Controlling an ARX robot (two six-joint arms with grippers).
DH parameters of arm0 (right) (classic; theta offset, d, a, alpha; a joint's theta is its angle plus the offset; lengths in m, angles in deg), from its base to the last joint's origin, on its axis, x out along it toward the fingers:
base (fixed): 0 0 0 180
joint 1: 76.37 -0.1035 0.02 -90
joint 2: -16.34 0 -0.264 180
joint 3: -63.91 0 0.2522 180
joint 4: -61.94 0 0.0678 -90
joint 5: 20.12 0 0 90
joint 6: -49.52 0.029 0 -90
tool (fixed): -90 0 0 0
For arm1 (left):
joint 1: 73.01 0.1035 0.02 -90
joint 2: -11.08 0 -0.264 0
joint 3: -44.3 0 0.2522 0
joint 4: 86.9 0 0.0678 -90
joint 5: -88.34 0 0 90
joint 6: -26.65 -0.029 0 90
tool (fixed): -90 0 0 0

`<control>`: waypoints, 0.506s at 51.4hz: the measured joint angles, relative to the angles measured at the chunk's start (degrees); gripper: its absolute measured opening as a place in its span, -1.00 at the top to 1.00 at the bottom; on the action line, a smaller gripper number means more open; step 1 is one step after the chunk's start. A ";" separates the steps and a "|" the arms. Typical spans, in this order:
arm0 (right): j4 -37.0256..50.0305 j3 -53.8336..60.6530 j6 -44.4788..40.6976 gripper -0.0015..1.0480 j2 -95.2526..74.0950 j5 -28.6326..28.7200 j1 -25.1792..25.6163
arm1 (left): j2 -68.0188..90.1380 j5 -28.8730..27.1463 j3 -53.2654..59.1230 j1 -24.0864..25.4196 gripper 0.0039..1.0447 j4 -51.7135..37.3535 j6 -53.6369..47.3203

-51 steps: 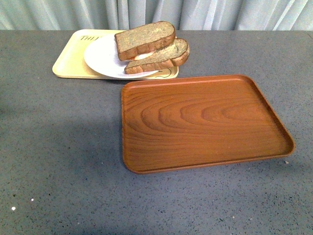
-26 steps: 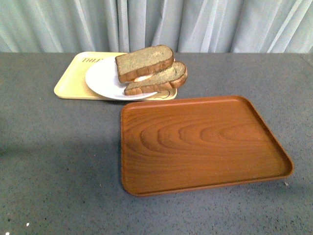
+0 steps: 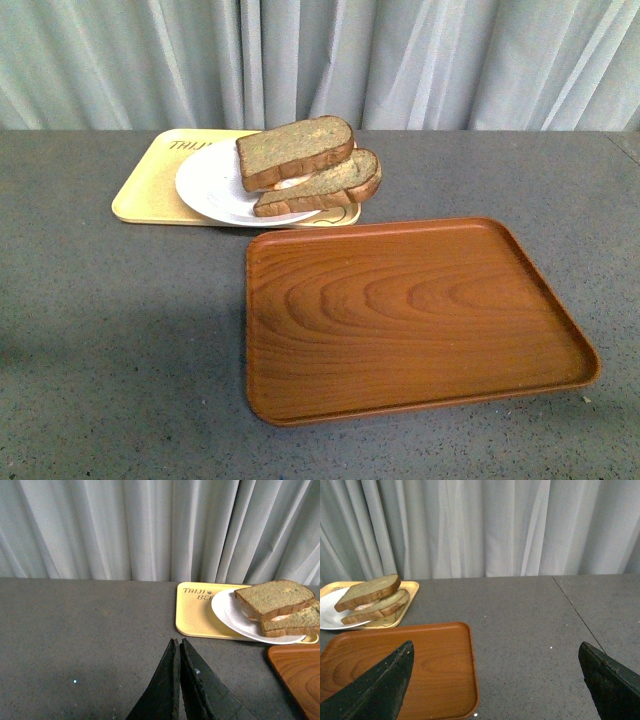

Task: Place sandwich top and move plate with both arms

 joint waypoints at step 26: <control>0.00 0.00 0.00 -0.82 0.00 -0.02 0.00 | -17.75 0.00 0.07 0.00 0.98 16.41 0.02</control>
